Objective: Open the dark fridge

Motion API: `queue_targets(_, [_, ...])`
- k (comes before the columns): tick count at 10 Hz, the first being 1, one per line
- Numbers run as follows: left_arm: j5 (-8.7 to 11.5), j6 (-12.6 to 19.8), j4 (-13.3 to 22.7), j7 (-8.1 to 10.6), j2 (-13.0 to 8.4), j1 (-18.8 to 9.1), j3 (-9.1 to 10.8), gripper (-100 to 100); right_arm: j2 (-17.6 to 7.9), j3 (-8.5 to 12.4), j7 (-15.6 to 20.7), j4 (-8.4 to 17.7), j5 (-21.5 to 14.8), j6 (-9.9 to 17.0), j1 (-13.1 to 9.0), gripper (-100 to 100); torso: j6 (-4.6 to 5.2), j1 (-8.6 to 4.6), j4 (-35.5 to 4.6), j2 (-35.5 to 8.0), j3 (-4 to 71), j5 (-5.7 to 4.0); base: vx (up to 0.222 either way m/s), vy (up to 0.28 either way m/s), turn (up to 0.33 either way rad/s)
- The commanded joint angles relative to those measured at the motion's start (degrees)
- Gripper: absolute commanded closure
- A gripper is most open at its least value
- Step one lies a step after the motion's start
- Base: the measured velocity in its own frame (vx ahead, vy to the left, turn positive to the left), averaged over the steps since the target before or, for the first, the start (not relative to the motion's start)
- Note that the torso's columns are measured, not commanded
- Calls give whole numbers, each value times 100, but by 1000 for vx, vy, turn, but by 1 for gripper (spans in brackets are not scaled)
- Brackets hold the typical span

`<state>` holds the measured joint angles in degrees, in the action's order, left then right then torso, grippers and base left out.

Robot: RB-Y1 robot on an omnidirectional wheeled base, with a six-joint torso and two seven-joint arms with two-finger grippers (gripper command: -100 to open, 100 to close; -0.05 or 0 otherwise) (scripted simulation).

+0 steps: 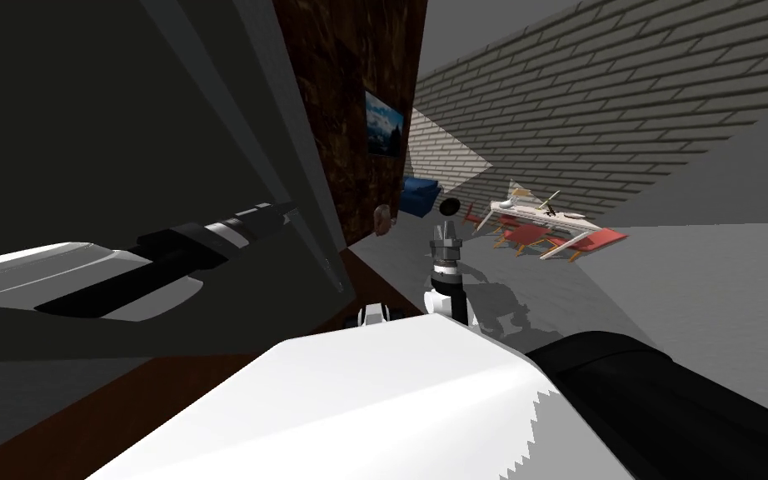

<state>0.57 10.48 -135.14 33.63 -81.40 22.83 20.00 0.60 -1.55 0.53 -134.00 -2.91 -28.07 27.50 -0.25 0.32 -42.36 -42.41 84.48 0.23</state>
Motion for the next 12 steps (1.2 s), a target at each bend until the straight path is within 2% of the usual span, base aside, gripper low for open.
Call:
queue_targets(1, [184, -441, 402, 10, -106, -250, -168, 100, 0, 0, 0, 0, 0, 0, 0, 0, 15, -20, 3, 14, 17, -9, -272, -54, -181])
queue_targets(2, [103, -325, 318, -48, -90, -150, -103, 100, 0, 0, 0, 0, 0, 0, -1, 0, 40, -41, 6, 11, 18, -17, -134, -15, -41])
queue_targets(3, [-89, -653, 569, 140, -58, -136, -61, 100, 0, 0, 0, 0, 0, 0, 2, 0, 29, -44, 4, 43, 36, -30, -168, 20, -184])
queue_targets(4, [-89, -686, 569, 140, -58, -136, -61, 100, -1, 0, 0, -1, 0, 0, 1, 0, 36, -34, -1, 26, 29, -31, -188, 30, -143])
queue_targets(5, [-282, -901, 798, 345, -16, -129, 1, 100, -1, 1, 0, -1, 0, 0, 1, 0, 33, -34, -3, 8, 8, -24, -232, 29, -240])
queue_targets(6, [-282, -1005, 798, 345, -16, -129, 1, 100, -1, 0, 0, 0, 0, 0, 0, 0, 37, -32, -4, -12, -6, -20, -190, 38, -106])
queue_targets(7, [-475, -1188, 1027, 551, 26, -121, 64, 100, -1, 1, 0, 0, 0, 0, 1, 0, 20, -25, -11, -8, -6, -20, -207, 40, -224])
queue_targets(8, [-475, -1325, 1027, 551, 26, -121, 64, 100, -1, 0, 0, 0, 0, 0, 0, 0, 23, -16, -18, -15, -5, -20, -167, 29, -99])
queue_targets(9, [-668, -1497, 1257, 756, 68, -114, 127, 100, -1, 1, 0, -1, 0, 0, 2, 0, 8, -14, -25, -11, -4, -21, -202, 17, -171])
queue_targets(10, [-668, -1645, 1257, 756, 68, -114, 127, 100, -1, 0, 0, 0, 0, 0, 1, 0, 8, -5, -24, -26, -11, -17, -198, 10, -109])
queue_targets(11, [-861, -1842, 1486, 961, 109, -107, 190, 100, -1, 1, 0, 0, 0, 0, 2, 0, 4, -3, -27, -27, -15, -16, -219, -12, -176])
queue_targets(12, [-861, -1965, 1486, 961, 109, -107, 190, 100, 0, 0, 0, 0, 0, 0, 1, 0, 4, -4, -27, -34, -18, -16, -176, -5, -104])
